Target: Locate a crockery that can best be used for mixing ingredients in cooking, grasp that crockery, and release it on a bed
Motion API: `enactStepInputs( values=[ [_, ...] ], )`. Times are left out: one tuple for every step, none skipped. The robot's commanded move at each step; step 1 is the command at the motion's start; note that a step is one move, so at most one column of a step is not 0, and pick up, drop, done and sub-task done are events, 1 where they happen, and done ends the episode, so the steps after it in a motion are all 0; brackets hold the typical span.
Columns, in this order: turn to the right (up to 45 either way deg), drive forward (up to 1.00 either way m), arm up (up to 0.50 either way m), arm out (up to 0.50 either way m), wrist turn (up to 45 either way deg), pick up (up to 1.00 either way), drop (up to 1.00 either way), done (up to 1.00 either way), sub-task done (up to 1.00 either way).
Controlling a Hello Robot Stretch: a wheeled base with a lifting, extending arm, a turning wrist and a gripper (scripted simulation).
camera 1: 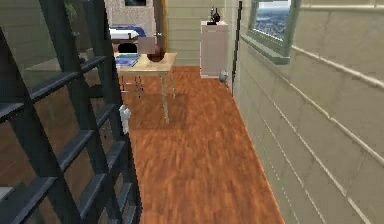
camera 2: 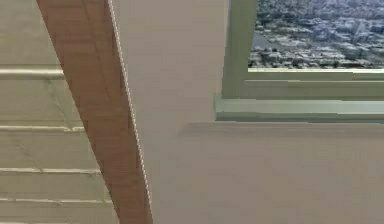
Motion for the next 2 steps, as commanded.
enactStepInputs(
  values=[
    [0.0, 0.8, 0.0, 0.0, 0.0, 0.0, 0.0, 0.0, 0.0],
    [0.0, 0.4, 0.0, 0.0, 0.0, 0.0, 0.0, 0.0, 0.0]
  ],
)
